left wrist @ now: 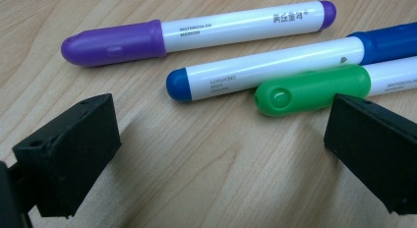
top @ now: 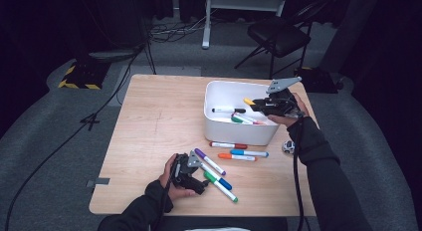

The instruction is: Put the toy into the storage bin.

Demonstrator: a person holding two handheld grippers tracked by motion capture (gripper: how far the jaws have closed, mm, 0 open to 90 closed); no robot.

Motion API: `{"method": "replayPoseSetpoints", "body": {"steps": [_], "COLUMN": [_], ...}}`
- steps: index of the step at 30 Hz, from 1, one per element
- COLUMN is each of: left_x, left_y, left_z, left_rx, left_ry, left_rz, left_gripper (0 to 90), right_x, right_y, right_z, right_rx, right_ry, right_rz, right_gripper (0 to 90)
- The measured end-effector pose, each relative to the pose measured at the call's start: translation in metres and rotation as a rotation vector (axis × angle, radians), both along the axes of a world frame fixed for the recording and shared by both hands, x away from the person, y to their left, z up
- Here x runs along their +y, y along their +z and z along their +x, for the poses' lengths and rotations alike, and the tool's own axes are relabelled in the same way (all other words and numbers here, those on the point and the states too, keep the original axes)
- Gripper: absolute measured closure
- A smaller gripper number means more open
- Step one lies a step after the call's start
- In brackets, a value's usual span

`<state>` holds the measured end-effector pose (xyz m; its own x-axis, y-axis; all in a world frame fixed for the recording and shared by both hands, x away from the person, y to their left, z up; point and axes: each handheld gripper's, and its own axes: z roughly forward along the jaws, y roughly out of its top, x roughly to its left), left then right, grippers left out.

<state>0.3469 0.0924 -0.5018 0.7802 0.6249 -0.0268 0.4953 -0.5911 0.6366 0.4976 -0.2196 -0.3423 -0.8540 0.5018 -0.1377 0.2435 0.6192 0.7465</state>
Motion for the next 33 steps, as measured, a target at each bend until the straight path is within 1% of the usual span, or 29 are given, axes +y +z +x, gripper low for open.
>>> {"method": "replayPoseSetpoints", "body": {"steps": [3,5,7,8,9,11,12,13,14,15,18,21,22,23,25,26,27,30,33], "left_x": [0.000,0.000,0.000,0.000,0.000,0.000,0.000,0.000,0.000,0.000,0.000,0.000,0.000,0.000,0.000,0.000,0.000,0.000,0.000], "left_y": [0.000,0.000,0.000,0.000,0.000,0.000,0.000,0.000,0.000,0.000,0.000,0.000,0.000,0.000,0.000,0.000,0.000,0.000,0.000], "left_z": [0.000,0.000,0.000,0.000,0.000,0.000,0.000,0.000,0.000,0.000,0.000,0.000,0.000,0.000,0.000,0.000,0.000,0.000,0.000], "left_rx": [0.000,0.000,0.000,0.000,0.000,0.001,0.001,0.001,0.000,0.001,0.000,0.000,0.000,0.000,0.001,0.000,0.001,0.001,0.003], "left_ry": [0.001,0.001,0.001,0.001,0.001,0.003,0.003,0.001,0.004,0.003,0.004,0.000,0.000,0.000,0.004,0.004,0.003,0.003,0.002], "left_rz": [-0.002,-0.002,-0.002,-0.002,-0.002,-0.005,-0.004,-0.002,-0.004,-0.004,-0.004,0.000,0.000,-0.001,-0.005,-0.004,-0.005,-0.005,-0.007], "left_gripper": [0.5,0.5,0.5,0.5,0.5,0.5,0.5,0.5,0.5,0.5,0.5,0.6,0.6,0.6,0.6,0.5,0.5,0.6,0.6], "right_x": [0.000,0.002,0.004,0.005,0.005,0.005,0.005,0.004,0.004,0.003,-0.002,-0.007,-0.009,-0.011,-0.015,-0.016,-0.018,-0.020,-0.021], "right_y": [-0.005,-0.008,-0.012,-0.014,-0.015,-0.017,-0.017,-0.017,-0.017,-0.016,-0.012,-0.007,-0.005,-0.003,0.001,0.002,0.003,0.002,-0.003], "right_z": [0.001,0.003,0.005,0.005,0.005,0.005,0.004,0.004,0.003,0.002,-0.003,-0.013,-0.018,-0.023,-0.033,-0.038,-0.042,-0.058,-0.074], "right_rx": [0.017,0.036,0.039,0.040,0.047,0.047,0.046,0.043,0.045,0.043,0.019,0.000,-0.006,-0.022,-0.042,-0.038,-0.054,-0.066,-0.085], "right_ry": [0.000,-0.014,-0.009,-0.014,-0.022,-0.013,-0.014,-0.019,-0.030,-0.032,-0.039,-0.022,-0.006,0.012,0.024,0.029,0.041,0.080,0.116], "right_rz": [-0.014,-0.025,-0.054,-0.057,-0.057,-0.048,-0.041,-0.039,-0.035,-0.024,0.025,0.100,0.126,0.145,0.174,0.205,0.211,0.235,0.262], "right_gripper": [74.7,74.7,74.6,74.5,74.4,74.1,73.1,69.8,69.2,69.1,69.5,69.9,70.2,70.3,69.9,69.5,69.5,69.1,69.1]}}
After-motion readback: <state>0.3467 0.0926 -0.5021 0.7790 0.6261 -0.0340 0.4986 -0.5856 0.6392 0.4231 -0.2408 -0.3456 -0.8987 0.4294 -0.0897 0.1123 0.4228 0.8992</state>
